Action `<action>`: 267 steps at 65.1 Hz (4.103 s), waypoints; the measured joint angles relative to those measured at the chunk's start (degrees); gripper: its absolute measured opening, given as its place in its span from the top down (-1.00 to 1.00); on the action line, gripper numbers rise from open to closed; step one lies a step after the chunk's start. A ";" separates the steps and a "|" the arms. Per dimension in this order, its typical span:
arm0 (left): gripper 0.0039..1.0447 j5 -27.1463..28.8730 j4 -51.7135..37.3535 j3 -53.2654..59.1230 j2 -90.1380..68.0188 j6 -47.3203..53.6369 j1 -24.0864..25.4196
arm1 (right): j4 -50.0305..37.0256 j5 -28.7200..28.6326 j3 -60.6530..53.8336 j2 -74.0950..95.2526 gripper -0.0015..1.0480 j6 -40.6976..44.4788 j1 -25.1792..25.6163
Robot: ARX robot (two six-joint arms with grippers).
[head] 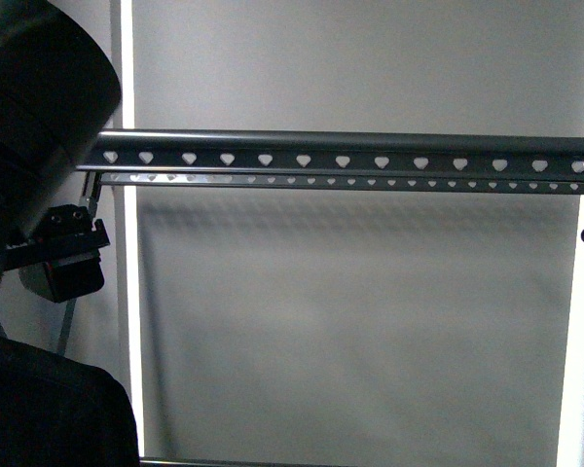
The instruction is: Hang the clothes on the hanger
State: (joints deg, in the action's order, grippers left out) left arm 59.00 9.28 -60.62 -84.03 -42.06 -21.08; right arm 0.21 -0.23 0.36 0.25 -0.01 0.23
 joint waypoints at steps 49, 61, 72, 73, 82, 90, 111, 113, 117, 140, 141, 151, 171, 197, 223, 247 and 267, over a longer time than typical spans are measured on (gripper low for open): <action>-0.26 -0.46 6.88 -15.96 -19.52 -16.04 2.40 | 0.00 0.00 0.00 0.00 -0.86 0.00 0.00; 0.28 -1.55 3.61 -15.89 -19.74 -13.44 3.50 | 0.00 0.00 0.00 0.00 -0.86 0.00 0.00; 0.75 -3.69 -0.61 -16.09 -21.07 -12.48 4.72 | 0.00 0.00 0.00 0.00 -0.86 0.00 0.00; 0.78 -3.74 -0.74 -16.15 -21.22 -12.48 4.81 | 0.00 0.00 0.00 0.00 -0.86 0.00 0.00; 0.93 -6.16 -2.19 -16.44 -22.18 -11.58 5.62 | 0.00 0.00 0.00 0.00 -0.86 0.00 0.00; 0.93 -8.61 -7.78 -13.92 -20.24 -8.11 5.79 | 0.00 0.02 0.00 0.00 -0.86 0.00 0.00; 0.93 -17.35 -28.63 4.22 0.52 6.36 4.15 | 0.00 0.02 0.00 0.00 -0.86 0.00 0.00; 0.93 -17.84 -29.11 5.18 2.54 7.63 4.02 | 0.00 0.00 0.00 0.00 -0.86 0.00 0.00; 0.93 -19.74 -29.18 7.72 8.13 10.36 3.74 | 0.00 0.00 0.00 0.00 -0.86 0.00 0.00; 0.93 -40.54 -25.40 15.37 27.78 23.85 5.53 | 0.00 0.02 0.00 0.00 -0.86 0.00 0.00; 0.93 -40.94 -25.18 15.37 28.26 24.02 5.51 | 0.00 0.00 0.00 0.00 -0.86 0.00 0.00; 0.93 -52.81 -18.53 15.30 33.59 27.96 5.29 | 0.00 0.00 0.00 0.00 -0.86 0.00 0.00; 0.93 -95.86 -21.86 12.44 27.82 34.34 14.43 | 0.00 0.00 0.00 0.00 -0.86 0.00 0.00; 0.93 -145.04 -72.63 3.98 -1.81 22.77 28.70 | 0.00 0.02 0.00 0.00 -0.86 0.00 0.00; 0.93 -148.23 -75.56 -4.13 -9.20 15.47 28.63 | 0.00 0.00 0.00 0.00 -0.86 0.00 0.00; 0.93 -148.26 -71.63 -4.31 -10.08 17.57 28.59 | 0.00 0.00 0.00 0.00 -0.86 0.00 0.00; 0.93 -148.26 -71.49 -4.31 -11.32 17.46 28.59 | 0.00 0.00 0.00 0.00 -0.86 0.00 0.00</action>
State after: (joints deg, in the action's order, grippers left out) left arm -89.25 -62.22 -64.93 -95.35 -24.60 7.51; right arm 0.21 -0.23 0.36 0.25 -0.01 0.23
